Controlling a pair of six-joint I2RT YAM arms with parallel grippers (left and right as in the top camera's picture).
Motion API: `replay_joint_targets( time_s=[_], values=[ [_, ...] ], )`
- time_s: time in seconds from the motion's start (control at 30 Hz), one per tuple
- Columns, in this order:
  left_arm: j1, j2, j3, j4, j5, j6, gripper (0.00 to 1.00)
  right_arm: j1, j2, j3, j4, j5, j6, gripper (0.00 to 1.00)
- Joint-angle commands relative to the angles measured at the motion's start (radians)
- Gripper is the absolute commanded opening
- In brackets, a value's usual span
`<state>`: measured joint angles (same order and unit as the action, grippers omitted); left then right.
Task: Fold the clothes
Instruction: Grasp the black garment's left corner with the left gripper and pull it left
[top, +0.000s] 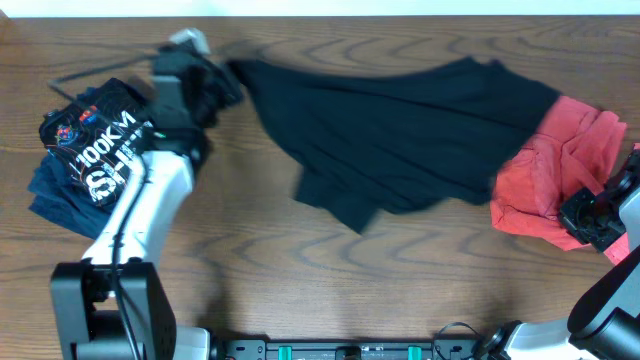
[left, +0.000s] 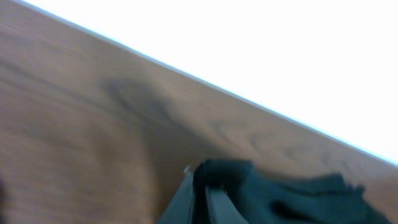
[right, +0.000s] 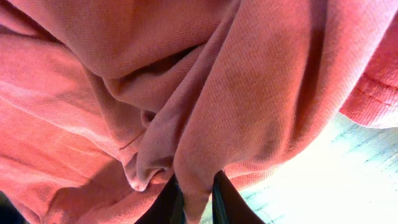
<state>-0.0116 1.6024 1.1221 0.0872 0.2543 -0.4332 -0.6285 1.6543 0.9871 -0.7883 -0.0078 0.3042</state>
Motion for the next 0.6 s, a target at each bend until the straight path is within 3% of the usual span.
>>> replay_joint_targets(
  time_s=[0.0, 0.07, 0.4, 0.57],
  values=[
    [0.032, -0.019, 0.07, -0.076, 0.039, 0.037, 0.47, -0.003, -0.009, -0.004, 0.0, -0.001, 0.002, 0.14],
    [0.032, -0.019, 0.073, -0.158, 0.083, 0.037, 0.95, -0.003, -0.009, -0.004, 0.0, -0.001, 0.002, 0.14],
    [-0.065, -0.014, 0.069, -0.772, 0.097, 0.04, 0.98, 0.01, -0.009, -0.003, 0.061, -0.107, -0.05, 0.11],
    [-0.159, -0.014, 0.019, -0.789, 0.092, 0.079, 0.98, 0.077, -0.009, -0.003, 0.093, -0.134, -0.11, 0.1]
  ],
)
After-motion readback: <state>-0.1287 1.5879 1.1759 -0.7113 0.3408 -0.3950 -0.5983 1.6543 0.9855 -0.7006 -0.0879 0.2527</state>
